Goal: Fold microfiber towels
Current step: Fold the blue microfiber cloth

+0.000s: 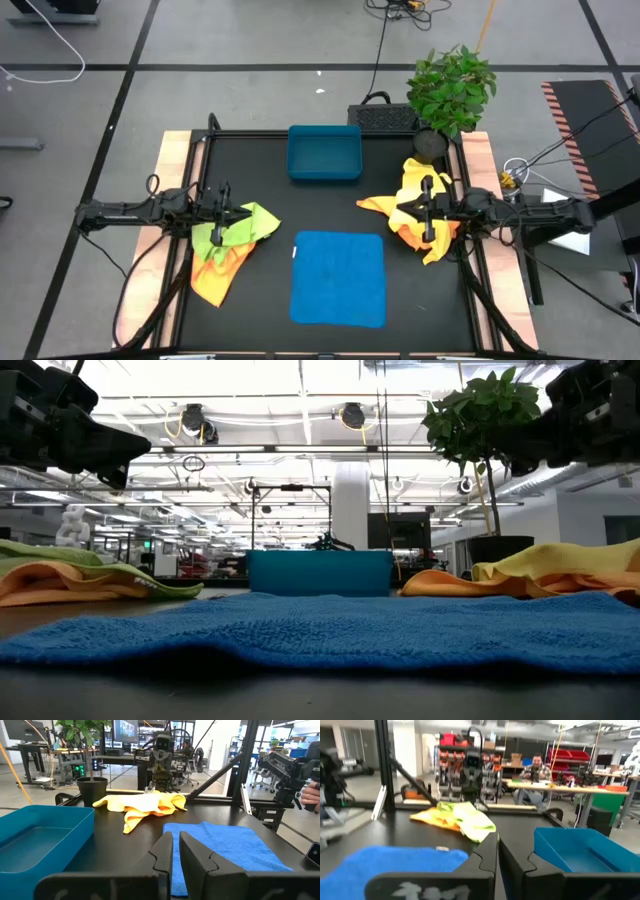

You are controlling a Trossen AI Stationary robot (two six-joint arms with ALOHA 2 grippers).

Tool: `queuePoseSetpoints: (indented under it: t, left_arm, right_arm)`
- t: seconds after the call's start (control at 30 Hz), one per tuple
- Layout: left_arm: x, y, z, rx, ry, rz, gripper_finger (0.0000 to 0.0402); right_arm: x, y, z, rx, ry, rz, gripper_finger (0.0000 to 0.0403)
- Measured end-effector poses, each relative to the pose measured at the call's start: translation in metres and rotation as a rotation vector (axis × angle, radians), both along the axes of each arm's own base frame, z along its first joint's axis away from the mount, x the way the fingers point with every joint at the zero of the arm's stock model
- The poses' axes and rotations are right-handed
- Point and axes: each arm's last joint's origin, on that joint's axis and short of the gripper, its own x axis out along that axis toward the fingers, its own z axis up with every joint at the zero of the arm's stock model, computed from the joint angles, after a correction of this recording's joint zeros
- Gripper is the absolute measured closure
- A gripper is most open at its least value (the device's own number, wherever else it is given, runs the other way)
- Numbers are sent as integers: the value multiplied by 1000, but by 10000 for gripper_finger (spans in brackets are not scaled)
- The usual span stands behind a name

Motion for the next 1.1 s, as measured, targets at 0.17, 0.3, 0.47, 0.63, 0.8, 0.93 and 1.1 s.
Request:
queuePoseSetpoints:
  t: [0.17,0.3,0.47,0.63,0.8,0.93,1.1]
  left_arm:
    - [0,0,0,0,0,0,366]
    - [0,0,0,0,0,0,366]
    - [0,0,0,0,0,0,366]
    - [0,0,0,0,1,0,366]
    - [0,0,0,0,1,0,366]
    - [0,0,0,0,0,0,366]
    - [0,0,0,0,0,0,366]
  right_arm:
    - [-1,0,9,28,-94,3,397]
    - [-3,0,18,42,-190,15,397]
    - [0,6,18,37,-165,66,397]
    - [15,15,12,33,-42,129,397]
    - [32,27,2,63,120,171,397]
    - [40,32,-2,110,181,132,395]
    - [43,34,-9,116,235,131,373]
